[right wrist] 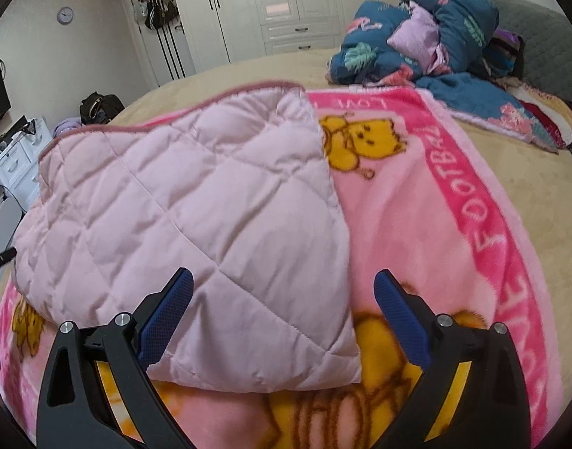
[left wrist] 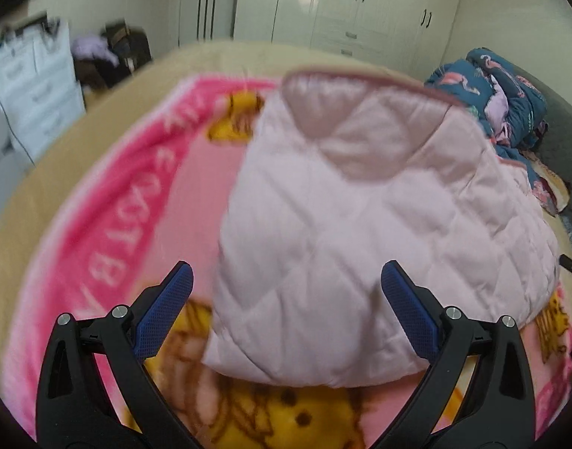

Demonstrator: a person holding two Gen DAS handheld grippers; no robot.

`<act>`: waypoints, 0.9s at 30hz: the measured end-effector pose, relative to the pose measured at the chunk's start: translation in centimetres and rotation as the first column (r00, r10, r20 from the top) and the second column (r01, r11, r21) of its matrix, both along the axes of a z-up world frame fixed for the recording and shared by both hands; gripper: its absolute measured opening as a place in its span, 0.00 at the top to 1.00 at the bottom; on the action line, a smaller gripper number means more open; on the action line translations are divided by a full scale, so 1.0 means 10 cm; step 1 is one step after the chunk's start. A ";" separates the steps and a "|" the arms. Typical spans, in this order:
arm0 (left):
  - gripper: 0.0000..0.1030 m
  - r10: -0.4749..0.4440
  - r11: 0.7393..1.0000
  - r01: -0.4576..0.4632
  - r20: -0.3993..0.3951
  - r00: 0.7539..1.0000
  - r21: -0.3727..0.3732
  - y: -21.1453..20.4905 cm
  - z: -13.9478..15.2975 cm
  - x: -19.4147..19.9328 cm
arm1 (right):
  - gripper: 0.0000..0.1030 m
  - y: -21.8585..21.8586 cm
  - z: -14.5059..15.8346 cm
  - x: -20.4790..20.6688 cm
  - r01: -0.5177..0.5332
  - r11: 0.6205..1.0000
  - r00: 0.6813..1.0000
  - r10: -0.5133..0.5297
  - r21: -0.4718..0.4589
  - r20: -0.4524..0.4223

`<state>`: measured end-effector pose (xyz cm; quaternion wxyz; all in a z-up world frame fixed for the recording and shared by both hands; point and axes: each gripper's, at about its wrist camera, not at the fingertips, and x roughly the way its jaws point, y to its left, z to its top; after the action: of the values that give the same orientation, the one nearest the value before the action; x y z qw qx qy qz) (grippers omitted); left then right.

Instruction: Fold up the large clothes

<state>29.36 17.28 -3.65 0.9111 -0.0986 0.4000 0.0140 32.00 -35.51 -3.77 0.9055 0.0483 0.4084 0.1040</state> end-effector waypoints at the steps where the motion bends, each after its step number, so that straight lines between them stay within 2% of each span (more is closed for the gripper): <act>1: 0.08 -0.002 1.000 0.002 -0.012 1.000 -0.016 0.02 -0.06 0.01 | 0.06 0.00 -0.05 0.03 0.000 1.000 1.000 0.000 0.008 -0.007; 3: 0.08 -0.011 0.997 0.010 -0.016 1.000 -0.074 0.06 -0.17 0.05 | 0.07 0.01 -0.12 0.07 -0.005 1.000 1.000 0.006 0.025 -0.014; 6: 0.10 -0.032 0.996 0.033 0.012 0.999 -0.087 0.04 -0.21 0.08 | 0.34 0.03 -0.16 0.10 -0.001 0.999 1.000 0.001 0.040 -0.008; 7: 0.18 -0.037 0.997 0.038 0.016 0.999 -0.073 0.02 -0.21 0.09 | 0.47 0.04 -0.16 0.11 0.005 0.999 1.000 -0.005 0.044 -0.004; 8: 0.46 -0.048 0.997 0.049 0.020 0.999 -0.054 -0.02 -0.20 0.10 | 0.52 0.05 -0.15 0.10 -0.003 0.998 1.000 0.003 0.059 0.006; 9: 0.56 -0.051 0.998 0.052 0.025 0.998 -0.036 -0.06 -0.19 0.11 | 0.61 0.07 -0.12 0.09 -0.017 0.998 1.000 0.016 0.060 0.024; 10: 0.62 -0.056 0.998 0.056 0.034 0.998 0.007 -0.14 -0.14 0.12 | 0.71 0.09 -0.08 0.07 -0.026 0.998 0.999 0.024 0.052 0.039; 11: 0.74 -0.065 0.997 0.064 0.041 0.997 0.037 -0.20 -0.11 0.13 | 0.77 0.12 -0.04 0.06 -0.036 0.998 0.998 0.033 0.052 0.054; 12: 0.80 -0.071 0.995 0.067 0.056 0.996 0.074 -0.27 -0.03 0.13 | 0.78 0.14 0.04 0.06 -0.040 0.998 0.997 0.036 0.048 0.074; 14: 0.83 -0.069 0.993 0.060 0.091 0.993 0.098 -0.31 0.12 0.15 | 0.80 0.16 0.25 0.12 -0.038 0.998 0.993 0.032 0.046 0.118; 18: 0.84 -0.038 0.998 0.029 0.159 0.987 0.059 -0.24 0.48 0.35 | 0.80 0.16 0.66 0.40 -0.024 0.997 0.982 0.010 0.075 0.187; 20: 0.84 -0.024 0.998 0.014 0.178 0.984 0.059 -0.24 0.62 0.51 | 0.80 0.19 0.76 0.57 -0.013 0.999 0.979 0.002 0.051 0.206; 23: 0.84 -0.005 0.998 -0.005 0.160 0.987 0.064 -0.25 0.65 0.72 | 0.80 0.25 0.69 0.87 0.022 0.999 0.986 -0.027 0.029 0.164; 27: 0.84 0.018 0.996 -0.024 0.073 0.997 0.081 -0.24 0.38 0.94 | 0.80 0.30 0.38 1.08 0.053 0.999 0.995 -0.052 -0.006 0.080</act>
<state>38.77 14.92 0.16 0.9281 -0.0657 0.3646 0.0363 42.78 -32.55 0.00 0.9238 0.0512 0.3709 0.0804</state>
